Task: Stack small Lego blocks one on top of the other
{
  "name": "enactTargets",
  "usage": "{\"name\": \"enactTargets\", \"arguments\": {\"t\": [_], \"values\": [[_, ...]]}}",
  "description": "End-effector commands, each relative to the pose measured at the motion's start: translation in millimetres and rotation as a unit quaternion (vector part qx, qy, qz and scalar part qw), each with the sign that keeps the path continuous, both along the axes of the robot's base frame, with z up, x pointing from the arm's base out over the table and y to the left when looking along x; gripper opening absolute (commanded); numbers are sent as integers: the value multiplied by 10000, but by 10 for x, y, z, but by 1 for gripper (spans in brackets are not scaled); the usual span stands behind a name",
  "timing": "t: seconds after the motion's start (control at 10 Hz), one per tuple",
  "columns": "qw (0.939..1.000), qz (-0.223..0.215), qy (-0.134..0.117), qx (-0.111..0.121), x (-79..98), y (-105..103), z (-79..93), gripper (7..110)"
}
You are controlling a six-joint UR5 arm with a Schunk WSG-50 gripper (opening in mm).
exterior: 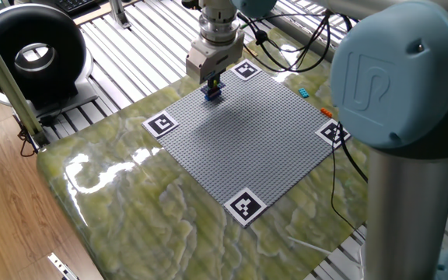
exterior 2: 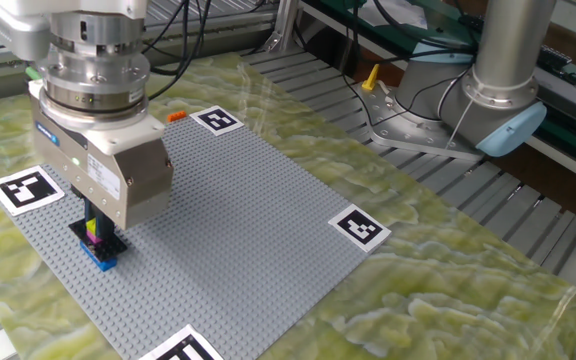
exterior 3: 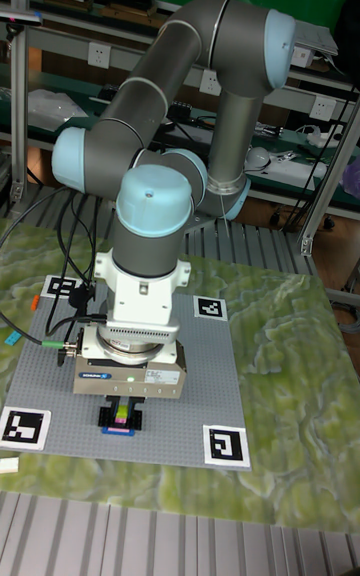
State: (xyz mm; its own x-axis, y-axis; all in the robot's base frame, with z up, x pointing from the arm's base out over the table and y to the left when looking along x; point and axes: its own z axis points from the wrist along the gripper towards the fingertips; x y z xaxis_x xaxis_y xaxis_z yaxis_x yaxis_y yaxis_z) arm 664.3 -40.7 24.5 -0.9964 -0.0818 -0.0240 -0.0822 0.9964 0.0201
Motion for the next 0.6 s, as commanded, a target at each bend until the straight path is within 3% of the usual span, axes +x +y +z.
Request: {"name": "enactTargets", "arguments": {"t": [0.0, 0.3, 0.5], "values": [[9999, 24, 47, 109, 17, -17, -2, 7], [9997, -35, 232, 17, -53, -35, 37, 7], [9994, -38, 279, 186, -45, 132, 42, 7]]}}
